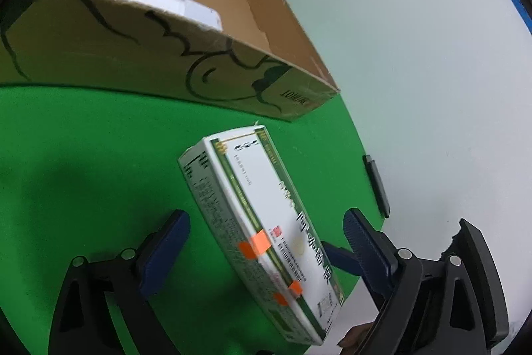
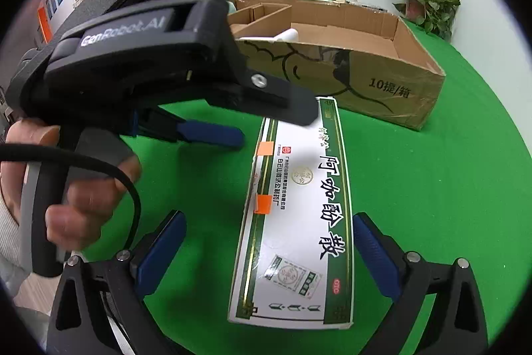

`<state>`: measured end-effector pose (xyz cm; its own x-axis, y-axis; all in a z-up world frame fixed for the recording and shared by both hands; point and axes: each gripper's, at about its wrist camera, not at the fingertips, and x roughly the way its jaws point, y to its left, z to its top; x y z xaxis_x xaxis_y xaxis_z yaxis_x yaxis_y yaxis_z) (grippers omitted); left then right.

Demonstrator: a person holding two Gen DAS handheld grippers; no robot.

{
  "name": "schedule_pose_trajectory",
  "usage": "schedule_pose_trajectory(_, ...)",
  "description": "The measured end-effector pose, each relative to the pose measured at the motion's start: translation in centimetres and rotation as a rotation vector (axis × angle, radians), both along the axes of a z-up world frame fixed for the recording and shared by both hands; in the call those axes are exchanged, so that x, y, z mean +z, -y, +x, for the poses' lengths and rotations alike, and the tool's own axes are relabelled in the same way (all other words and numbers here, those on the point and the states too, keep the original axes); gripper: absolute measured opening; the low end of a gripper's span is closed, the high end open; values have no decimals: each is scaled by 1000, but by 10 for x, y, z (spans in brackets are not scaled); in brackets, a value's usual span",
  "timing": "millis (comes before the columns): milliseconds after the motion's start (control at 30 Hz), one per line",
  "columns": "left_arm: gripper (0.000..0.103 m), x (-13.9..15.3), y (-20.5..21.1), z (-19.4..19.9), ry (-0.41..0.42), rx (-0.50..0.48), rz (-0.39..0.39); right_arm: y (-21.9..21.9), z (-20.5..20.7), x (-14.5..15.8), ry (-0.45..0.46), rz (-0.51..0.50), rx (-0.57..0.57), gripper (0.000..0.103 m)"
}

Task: Organize objects
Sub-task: 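Grasp the green-and-white medicine box lengthwise with the right gripper, then lift the medicine box upright and carry it over the box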

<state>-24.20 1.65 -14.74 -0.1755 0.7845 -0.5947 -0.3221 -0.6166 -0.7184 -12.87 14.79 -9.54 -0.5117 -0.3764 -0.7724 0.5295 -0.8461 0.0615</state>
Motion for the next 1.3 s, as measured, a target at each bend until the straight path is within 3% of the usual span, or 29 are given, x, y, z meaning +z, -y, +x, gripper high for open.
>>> schedule_pose_trajectory(100, 82, -6, -4, -6, 15, -8, 9, 1, -5, -2, 22, 13, -15, 98)
schedule_pose_trajectory(167, 78, -8, -3, -10, 22, -7, 10, 2, -5, -3, 36, 16, -8, 90)
schedule_pose_trajectory(233, 75, -11, -2, -14, 23, -5, 7, 3, -3, -3, 30, 44, -12, 75)
schedule_pose_trajectory(300, 72, -14, -2, -17, 23, -2, 6, 4, -1, -3, 27, 66, -23, 69)
schedule_pose_trajectory(467, 61, -19, -2, -22, 3, 6, -17, 0, 3, -1, 69, 18, -66, 67)
schedule_pose_trajectory(567, 52, -24, -1, -28, 15, 5, -21, -10, 3, 0, 135, -89, -98, 66)
schedule_pose_trajectory(800, 49, -31, -5, -44, 28, -3, -27, -17, 3, 3, 176, -164, -95, 64)
schedule_pose_trajectory(967, 44, -19, -7, -54, -16, -17, -45, -12, 4, 12, 118, -133, -95, 64)
schedule_pose_trajectory(1300, 40, 36, 1, -87, -189, -24, -54, -1, -17, 53, -67, -123, -92, 62)
